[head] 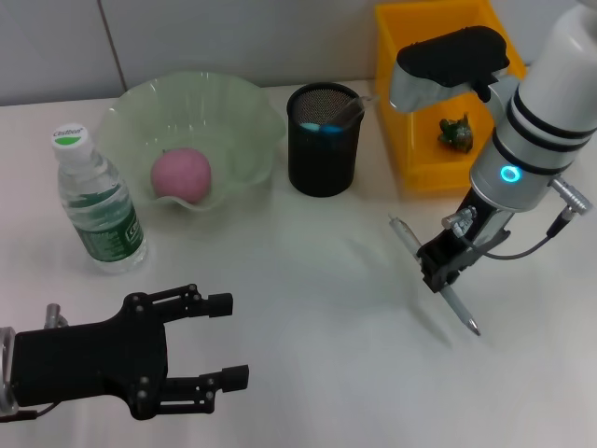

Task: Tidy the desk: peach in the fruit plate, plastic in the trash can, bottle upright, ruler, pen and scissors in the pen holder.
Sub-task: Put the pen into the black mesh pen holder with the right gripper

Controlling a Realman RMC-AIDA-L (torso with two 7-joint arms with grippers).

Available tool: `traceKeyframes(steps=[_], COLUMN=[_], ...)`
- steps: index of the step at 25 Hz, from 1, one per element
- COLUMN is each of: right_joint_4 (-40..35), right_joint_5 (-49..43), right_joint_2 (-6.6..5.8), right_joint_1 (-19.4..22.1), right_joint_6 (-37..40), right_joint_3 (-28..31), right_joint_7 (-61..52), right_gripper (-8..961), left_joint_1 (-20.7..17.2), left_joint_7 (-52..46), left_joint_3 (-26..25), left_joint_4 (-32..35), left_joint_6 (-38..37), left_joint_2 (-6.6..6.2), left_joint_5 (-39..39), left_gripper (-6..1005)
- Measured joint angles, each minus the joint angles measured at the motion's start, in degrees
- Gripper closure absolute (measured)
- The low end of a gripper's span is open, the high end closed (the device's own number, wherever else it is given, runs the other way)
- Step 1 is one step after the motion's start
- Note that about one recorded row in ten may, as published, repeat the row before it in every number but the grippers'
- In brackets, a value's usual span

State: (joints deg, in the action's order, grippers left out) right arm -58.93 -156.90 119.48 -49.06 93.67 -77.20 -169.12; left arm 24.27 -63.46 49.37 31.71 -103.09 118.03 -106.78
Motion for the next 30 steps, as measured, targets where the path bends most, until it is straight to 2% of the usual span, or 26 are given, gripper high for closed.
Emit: traceKeyframes(steps=[6,16,25,30], right_joint_4=[-10.8,-22.6,-34.6,-36.1], right_joint_5=[3.4,13.0,20.4,26.3], right_joint_2=[-0.06,-0.15,-0.18,-0.18], right_joint_1=[6.8,15.5,22.8,25.2], right_joint_6=[-0.7,-4.2,-8.0,-13.3], right_joint_3=[-3.4,-3.7,-1.8,0.9], right_joint_7=[2.2,8.0,14.5,20.4], right_gripper=[822,823,822,822], left_joint_1=[-0.1,0.0,0.0,0.0], left_joint_7=[-0.1,-1.2,-1.1,-1.1], left_joint_3=[-0.7,-1.4,-1.5,-1.5], left_joint_4=[-0.3,-0.4,-1.2,-1.3], left_joint_6=[0.2,-0.1,0.0,0.0], left_joint_2=[0.00,0.14,0.37,0.43], left_joint_5=[0.0,0.0,0.1,0.7], left_gripper=[184,184,183,183])
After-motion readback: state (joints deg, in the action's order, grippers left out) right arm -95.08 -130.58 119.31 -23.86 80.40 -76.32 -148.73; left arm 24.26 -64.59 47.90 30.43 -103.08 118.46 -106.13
